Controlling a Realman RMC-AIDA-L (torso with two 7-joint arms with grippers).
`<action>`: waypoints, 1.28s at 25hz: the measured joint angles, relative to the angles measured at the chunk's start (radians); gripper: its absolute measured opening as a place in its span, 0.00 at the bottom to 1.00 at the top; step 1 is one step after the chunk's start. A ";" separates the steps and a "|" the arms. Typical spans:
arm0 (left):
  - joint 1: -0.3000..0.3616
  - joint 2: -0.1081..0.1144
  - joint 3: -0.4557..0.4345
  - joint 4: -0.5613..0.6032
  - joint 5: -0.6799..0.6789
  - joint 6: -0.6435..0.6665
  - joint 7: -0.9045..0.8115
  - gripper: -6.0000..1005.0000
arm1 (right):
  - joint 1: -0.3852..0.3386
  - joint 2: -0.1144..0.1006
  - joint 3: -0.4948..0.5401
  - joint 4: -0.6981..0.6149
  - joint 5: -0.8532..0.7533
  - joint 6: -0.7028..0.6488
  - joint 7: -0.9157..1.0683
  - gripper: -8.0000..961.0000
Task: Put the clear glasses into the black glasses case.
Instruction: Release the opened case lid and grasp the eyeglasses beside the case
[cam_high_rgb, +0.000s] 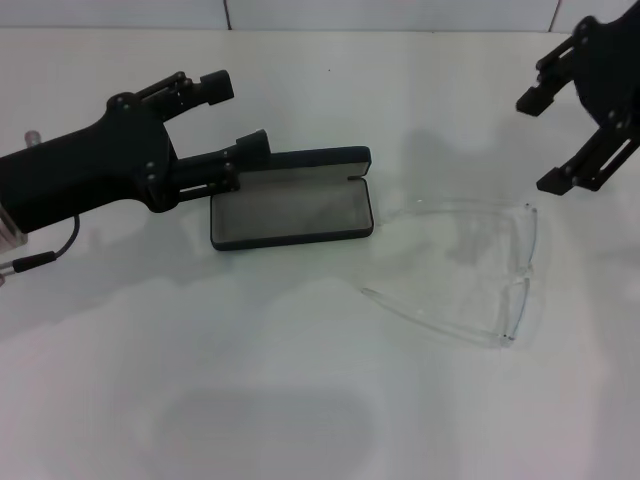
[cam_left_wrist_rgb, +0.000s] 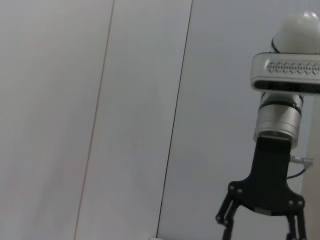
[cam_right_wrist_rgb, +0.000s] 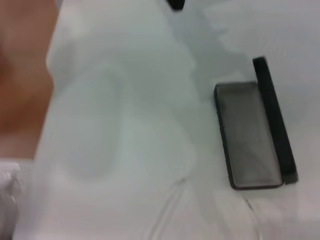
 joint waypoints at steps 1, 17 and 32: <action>0.002 0.000 0.000 -0.001 0.000 0.000 0.000 0.89 | 0.005 0.014 -0.018 -0.016 -0.028 0.003 -0.020 0.88; -0.007 0.001 0.000 -0.027 0.008 -0.010 0.069 0.88 | 0.027 0.138 -0.287 0.023 -0.277 0.074 -0.258 0.87; -0.008 -0.001 -0.003 -0.027 0.026 -0.033 0.090 0.88 | -0.041 0.146 -0.488 0.190 -0.270 0.292 -0.366 0.86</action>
